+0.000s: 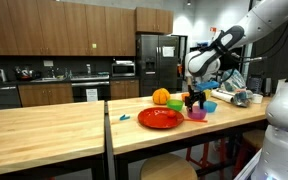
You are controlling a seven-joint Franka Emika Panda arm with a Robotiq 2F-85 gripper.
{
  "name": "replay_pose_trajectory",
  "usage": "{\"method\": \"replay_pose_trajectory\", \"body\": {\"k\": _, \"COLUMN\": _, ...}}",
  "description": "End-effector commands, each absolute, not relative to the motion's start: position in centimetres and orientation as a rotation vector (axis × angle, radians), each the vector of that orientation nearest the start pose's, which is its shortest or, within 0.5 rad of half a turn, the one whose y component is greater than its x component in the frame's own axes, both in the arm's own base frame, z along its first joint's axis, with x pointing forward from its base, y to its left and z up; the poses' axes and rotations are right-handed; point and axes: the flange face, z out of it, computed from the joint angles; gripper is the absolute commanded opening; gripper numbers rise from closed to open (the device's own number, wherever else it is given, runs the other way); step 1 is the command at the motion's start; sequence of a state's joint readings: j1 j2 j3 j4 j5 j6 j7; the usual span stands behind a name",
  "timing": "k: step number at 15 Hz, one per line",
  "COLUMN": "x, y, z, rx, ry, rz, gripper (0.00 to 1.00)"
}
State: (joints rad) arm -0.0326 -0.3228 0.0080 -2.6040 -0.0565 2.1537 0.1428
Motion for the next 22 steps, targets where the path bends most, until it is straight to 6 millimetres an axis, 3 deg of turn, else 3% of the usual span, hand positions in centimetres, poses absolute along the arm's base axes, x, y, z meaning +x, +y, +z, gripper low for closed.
{"method": "replay_pose_trajectory", "body": {"k": 1, "x": 41.3, "y": -2.8, "z": 35.0, "rx": -3.176, "ry": 0.249, "rz": 0.194, "gripper": 1.00}}
{"method": "replay_pose_trajectory", "body": {"k": 11, "x": 45.2, "y": -4.8, "z": 35.6, "rx": -3.224, "ry": 0.313, "rz": 0.060, "gripper": 1.00}}
{"method": "replay_pose_trajectory", "body": {"k": 17, "x": 46.3, "y": -7.1, "z": 37.0, "rx": -3.288, "ry": 0.367, "rz": -0.040, "gripper": 1.00}}
{"method": "replay_pose_trajectory", "body": {"k": 22, "x": 46.7, "y": -7.5, "z": 37.9, "rx": -3.304, "ry": 0.389, "rz": -0.089, "gripper": 1.00}}
